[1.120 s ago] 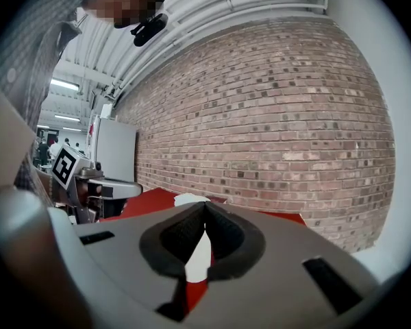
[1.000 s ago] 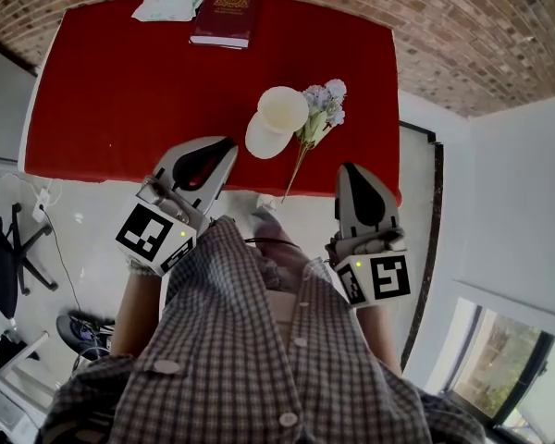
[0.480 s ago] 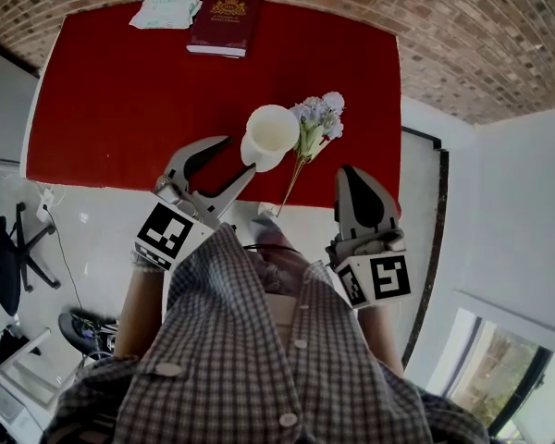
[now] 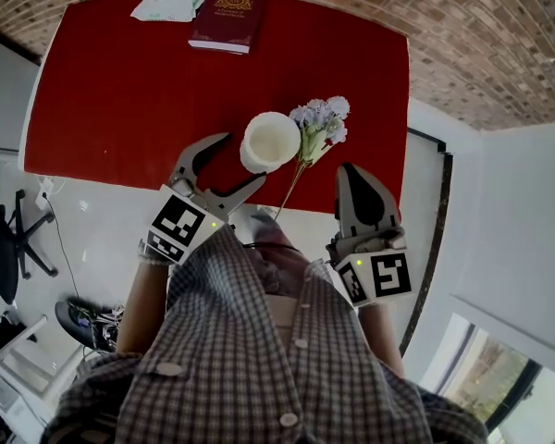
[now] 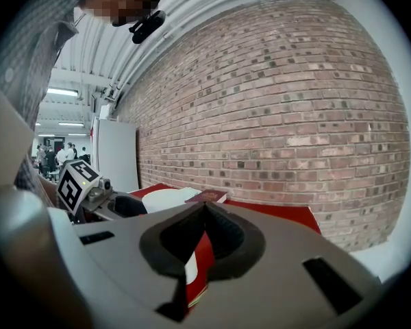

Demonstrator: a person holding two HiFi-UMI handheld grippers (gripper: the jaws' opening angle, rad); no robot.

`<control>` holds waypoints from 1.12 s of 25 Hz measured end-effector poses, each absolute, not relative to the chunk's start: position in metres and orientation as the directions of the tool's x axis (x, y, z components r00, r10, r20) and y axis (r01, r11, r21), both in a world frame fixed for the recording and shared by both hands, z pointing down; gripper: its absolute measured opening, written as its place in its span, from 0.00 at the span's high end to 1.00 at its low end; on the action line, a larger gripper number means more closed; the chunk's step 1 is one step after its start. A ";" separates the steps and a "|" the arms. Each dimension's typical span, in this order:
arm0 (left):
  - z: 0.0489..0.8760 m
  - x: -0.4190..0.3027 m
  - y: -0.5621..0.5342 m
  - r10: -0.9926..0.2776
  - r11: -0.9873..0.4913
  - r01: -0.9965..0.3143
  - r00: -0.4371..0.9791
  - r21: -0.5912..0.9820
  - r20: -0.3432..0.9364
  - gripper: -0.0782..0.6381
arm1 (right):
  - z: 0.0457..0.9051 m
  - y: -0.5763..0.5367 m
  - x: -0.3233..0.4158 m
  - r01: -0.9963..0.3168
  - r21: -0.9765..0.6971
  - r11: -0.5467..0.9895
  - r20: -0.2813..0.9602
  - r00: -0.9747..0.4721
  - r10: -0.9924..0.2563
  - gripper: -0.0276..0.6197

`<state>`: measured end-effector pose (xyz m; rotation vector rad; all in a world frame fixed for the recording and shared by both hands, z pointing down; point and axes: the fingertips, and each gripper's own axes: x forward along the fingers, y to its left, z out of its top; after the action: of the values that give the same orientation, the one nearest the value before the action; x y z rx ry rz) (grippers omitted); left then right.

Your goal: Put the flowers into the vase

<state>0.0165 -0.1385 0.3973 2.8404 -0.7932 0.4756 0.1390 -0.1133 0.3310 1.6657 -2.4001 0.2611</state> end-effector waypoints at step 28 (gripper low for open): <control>0.419 0.051 -0.156 -0.427 -0.879 -0.473 0.841 0.067 0.332 0.41 | 0.396 -0.142 0.164 -0.949 -0.052 0.312 0.525 -0.291 -0.800 0.95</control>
<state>0.0509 -0.1561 0.4190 2.8727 -0.7064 0.4662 0.1642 -0.1424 0.3962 1.5549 -2.1812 0.5020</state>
